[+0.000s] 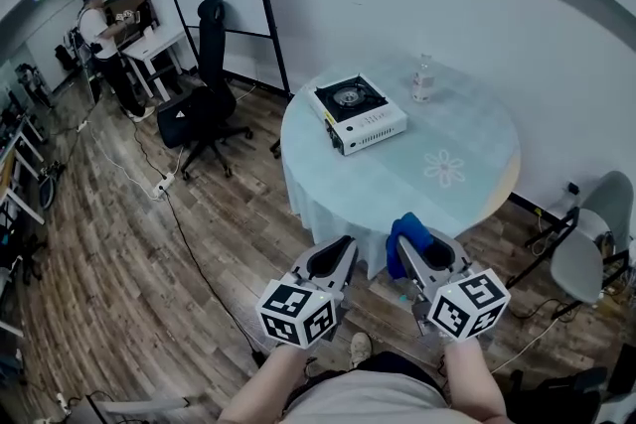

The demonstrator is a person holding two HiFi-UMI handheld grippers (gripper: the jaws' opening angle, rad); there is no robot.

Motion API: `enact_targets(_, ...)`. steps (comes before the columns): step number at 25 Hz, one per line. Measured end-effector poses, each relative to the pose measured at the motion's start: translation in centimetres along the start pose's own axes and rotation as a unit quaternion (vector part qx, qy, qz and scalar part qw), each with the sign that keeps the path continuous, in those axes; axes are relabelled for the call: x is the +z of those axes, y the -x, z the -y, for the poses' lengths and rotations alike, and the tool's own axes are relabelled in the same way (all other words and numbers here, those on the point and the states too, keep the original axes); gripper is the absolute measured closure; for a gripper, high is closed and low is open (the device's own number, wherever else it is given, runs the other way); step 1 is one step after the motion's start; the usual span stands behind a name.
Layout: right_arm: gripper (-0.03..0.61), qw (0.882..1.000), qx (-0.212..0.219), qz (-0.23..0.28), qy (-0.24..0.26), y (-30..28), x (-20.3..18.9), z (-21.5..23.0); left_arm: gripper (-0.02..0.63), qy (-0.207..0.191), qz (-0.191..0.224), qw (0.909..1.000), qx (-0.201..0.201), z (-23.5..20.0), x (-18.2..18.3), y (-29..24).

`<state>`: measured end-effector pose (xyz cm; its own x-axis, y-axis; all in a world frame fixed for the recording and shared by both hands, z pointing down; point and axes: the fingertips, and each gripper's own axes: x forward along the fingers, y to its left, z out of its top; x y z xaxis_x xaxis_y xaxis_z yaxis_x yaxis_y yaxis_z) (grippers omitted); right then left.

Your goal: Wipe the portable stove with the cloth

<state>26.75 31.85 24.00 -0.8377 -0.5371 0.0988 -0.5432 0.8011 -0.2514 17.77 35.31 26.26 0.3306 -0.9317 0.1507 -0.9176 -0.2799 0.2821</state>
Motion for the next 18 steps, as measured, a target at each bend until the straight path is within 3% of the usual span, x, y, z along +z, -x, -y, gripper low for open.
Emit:
enact_targets(8, 0.46, 1.0, 0.023, -0.009, 0.007, -3.5, 0.7, 3.7, 0.568, 0.009, 0.006, 0.9999, 0.008, -1.6, 0.5, -4.6)
enact_targets(18, 0.46, 1.0, 0.011, -0.013, -0.011, -6.3, 0.6, 6.8, 0.568, 0.024, 0.0, 0.9995, 0.022, -5.2, 1.1, -8.2)
